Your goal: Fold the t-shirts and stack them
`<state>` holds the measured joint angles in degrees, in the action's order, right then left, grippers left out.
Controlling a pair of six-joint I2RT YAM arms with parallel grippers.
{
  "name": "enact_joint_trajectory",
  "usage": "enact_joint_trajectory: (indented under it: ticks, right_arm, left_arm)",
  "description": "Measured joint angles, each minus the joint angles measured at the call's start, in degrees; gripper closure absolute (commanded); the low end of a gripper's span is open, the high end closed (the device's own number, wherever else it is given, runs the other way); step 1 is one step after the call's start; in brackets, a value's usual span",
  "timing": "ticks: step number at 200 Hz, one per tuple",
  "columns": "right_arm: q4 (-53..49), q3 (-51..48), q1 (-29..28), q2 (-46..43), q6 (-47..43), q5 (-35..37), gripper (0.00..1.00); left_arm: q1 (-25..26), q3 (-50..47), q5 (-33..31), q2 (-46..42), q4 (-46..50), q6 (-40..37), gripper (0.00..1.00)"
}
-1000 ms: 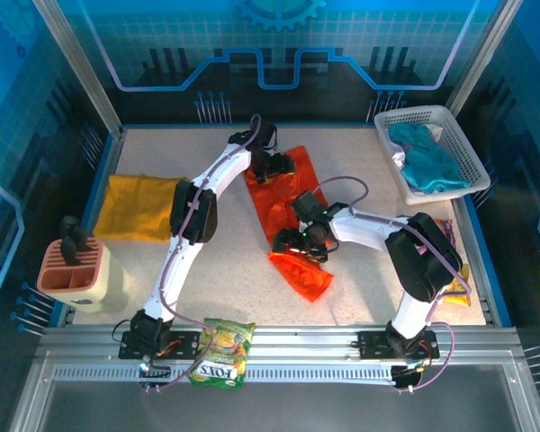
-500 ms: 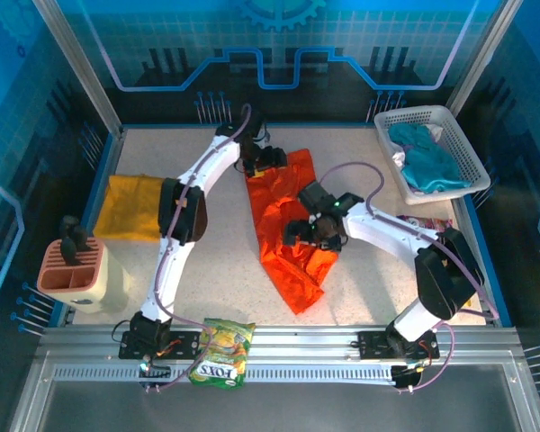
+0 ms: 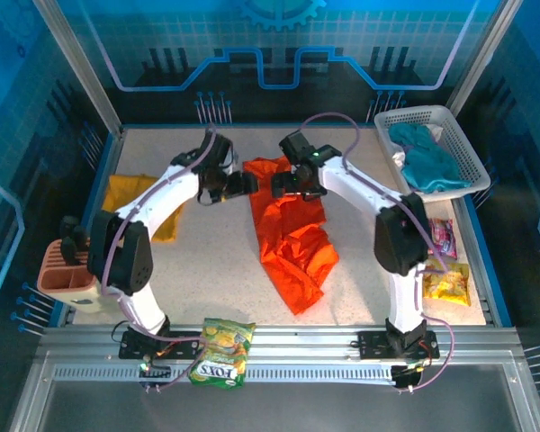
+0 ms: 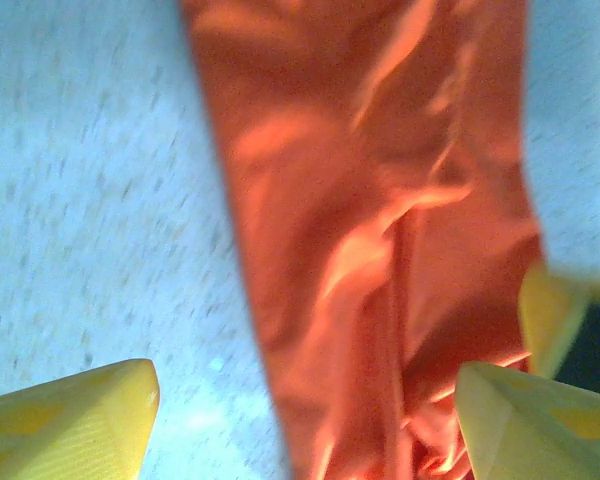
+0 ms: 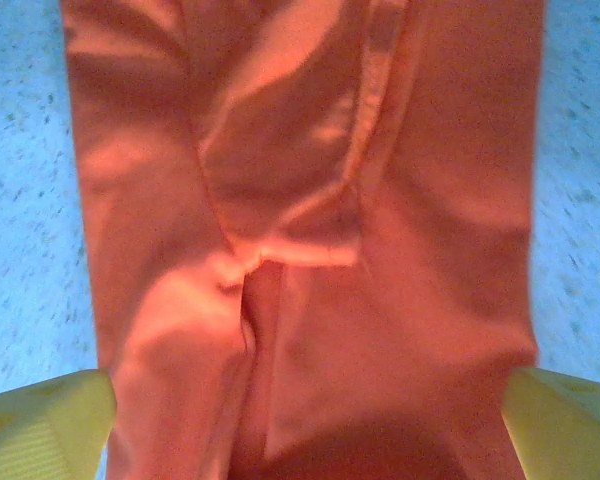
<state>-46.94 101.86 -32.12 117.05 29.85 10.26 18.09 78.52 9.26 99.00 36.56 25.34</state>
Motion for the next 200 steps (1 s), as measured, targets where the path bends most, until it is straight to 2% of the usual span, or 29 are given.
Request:
enact_joint_trajectory:
  ticks: [38, 99, 135, 200]
  right_arm:
    - [-3.21, 11.80, 0.22, 14.05, -0.57, 0.24, 0.00]
    - [-8.87, 29.09, 2.45, 28.06, 0.13, 0.76, 0.00]
    - [-10.21, 36.65, 5.35, 32.65, 1.90, 1.31, 0.00]
    - [-2.10, 37.38, 12.66, 33.24, 5.88, -3.87, 0.00]
  left_arm:
    - [1.75, -15.85, -0.74, -10.32, -2.80, 2.95, 0.21]
    - [4.66, -27.47, -1.09, -25.51, -4.52, 7.48, 0.21]
    - [5.90, -31.01, -1.09, -27.21, -5.42, 9.68, 0.22]
    - [7.17, -33.00, -1.05, -26.97, -6.82, 12.00, 0.22]
